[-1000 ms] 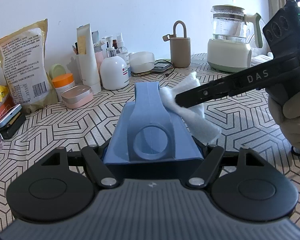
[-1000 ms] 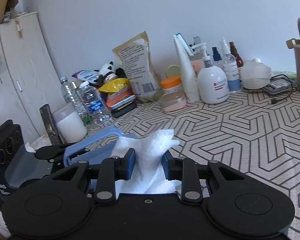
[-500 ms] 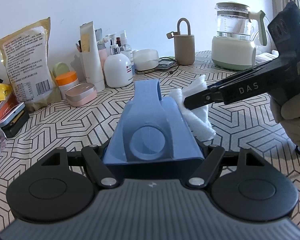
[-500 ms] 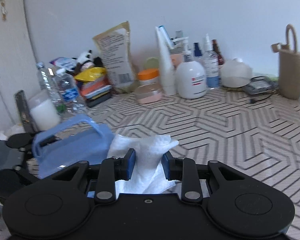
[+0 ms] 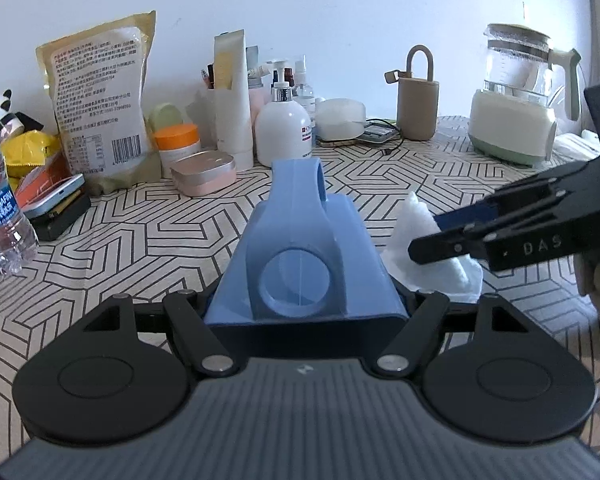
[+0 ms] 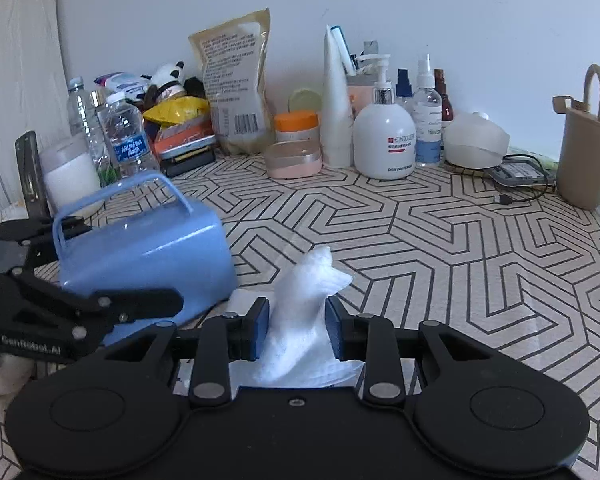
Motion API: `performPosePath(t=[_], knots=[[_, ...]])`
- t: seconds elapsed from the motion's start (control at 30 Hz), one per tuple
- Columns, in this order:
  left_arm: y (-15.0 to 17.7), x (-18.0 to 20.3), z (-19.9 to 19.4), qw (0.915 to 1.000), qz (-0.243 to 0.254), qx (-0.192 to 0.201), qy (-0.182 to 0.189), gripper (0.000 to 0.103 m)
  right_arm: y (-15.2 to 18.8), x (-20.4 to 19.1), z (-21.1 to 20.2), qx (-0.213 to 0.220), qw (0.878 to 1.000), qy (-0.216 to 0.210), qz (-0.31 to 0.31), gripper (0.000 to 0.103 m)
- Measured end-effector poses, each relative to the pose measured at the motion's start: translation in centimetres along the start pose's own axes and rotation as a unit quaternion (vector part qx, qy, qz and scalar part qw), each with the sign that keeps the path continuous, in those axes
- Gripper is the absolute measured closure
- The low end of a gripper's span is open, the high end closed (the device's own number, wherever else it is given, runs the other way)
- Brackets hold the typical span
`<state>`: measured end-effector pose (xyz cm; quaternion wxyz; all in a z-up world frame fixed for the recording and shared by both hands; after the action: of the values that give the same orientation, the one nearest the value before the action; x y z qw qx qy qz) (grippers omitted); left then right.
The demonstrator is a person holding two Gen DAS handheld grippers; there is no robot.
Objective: Clean container
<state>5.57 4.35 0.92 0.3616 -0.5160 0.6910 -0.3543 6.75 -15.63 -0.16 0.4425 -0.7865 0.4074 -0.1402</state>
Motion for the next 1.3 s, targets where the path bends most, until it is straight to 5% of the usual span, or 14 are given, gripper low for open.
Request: performPosePath(t=[0.13, 0.23, 0.43, 0.57, 0.87, 1.3], knots=[[0.0, 0.0, -0.6, 0.9998, 0.000, 0.019, -0.001, 0.025, -0.3, 0.3, -0.7, 0.019, 1.000, 0.000, 0.012, 0.044], [-0.1, -0.1, -0.9, 0.9996, -0.004, 0.027, 0.000, 0.011, -0.5, 0.5, -1.1, 0.038, 0.999, 0.001, 0.019, 0.030], [0.9, -0.5, -3.7, 0.9977, -0.065, 0.010, 0.019, 0.010, -0.2, 0.4, -3.6, 0.084, 0.994, -0.015, 0.072, 0.029], [2.0, -0.6, -6.2, 0.9942, -0.101, 0.024, 0.029, 0.005, 1.0, -2.1, -6.7, 0.115, 0.990, -0.007, 0.084, 0.017], [3.0, 0.1, -6.5, 0.9966, -0.079, -0.021, 0.006, 0.005, 3.1, -5.3, -6.4, 0.061, 0.996, 0.028, 0.054, 0.017], [3.6, 0.1, -5.1, 0.9929, -0.082, -0.080, 0.031, 0.001, 4.0, -5.0, -5.1, 0.030, 0.995, 0.072, 0.061, 0.014]])
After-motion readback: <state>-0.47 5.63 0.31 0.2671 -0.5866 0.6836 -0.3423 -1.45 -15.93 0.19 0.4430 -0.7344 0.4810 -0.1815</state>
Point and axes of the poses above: each gripper's, at about its wrist camera, not at the fingertips, and z roughly the way its jaws point, x to its right, y to its underside, the point moved 2 cm from there along z, roughly the way its jaws point, and after that the axes turned 13 degrees about -y, right-handed, at the moved point
